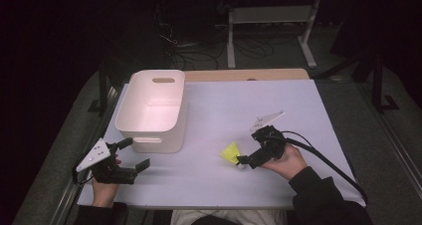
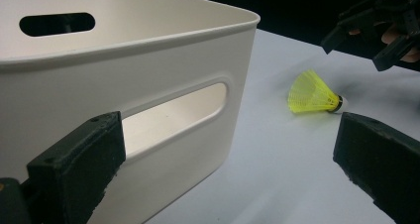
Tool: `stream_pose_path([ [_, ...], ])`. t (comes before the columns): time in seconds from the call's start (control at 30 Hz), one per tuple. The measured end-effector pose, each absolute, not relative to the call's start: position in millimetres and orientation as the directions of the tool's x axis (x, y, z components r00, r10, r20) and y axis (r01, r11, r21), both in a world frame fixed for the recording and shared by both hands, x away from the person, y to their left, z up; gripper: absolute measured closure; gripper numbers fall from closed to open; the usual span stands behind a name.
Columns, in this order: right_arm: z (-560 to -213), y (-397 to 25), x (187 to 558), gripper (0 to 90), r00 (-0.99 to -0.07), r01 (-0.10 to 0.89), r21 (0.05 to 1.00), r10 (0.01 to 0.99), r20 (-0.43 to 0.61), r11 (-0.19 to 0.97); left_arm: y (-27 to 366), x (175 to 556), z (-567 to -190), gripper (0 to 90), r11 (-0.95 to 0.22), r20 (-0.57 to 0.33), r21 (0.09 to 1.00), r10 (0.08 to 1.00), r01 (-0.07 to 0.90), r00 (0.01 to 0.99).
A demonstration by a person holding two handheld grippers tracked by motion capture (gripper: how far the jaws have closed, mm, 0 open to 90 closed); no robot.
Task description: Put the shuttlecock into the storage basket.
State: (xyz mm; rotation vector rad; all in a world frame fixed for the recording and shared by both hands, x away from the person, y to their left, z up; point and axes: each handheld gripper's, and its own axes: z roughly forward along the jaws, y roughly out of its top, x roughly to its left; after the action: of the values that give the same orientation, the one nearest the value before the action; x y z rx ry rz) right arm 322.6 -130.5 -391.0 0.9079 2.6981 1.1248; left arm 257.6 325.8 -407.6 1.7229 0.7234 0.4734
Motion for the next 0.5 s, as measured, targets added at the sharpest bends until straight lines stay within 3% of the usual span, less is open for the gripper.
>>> stream_pose_path([
  [0.5, -409.5, -120.6, 324.3, 0.0, -0.818, 0.515, 0.629, 0.554, 0.158, 0.582, 325.7, 257.3, -407.6, 0.0, -0.156, -0.058, 0.962, 0.683, 0.224, 0.728],
])
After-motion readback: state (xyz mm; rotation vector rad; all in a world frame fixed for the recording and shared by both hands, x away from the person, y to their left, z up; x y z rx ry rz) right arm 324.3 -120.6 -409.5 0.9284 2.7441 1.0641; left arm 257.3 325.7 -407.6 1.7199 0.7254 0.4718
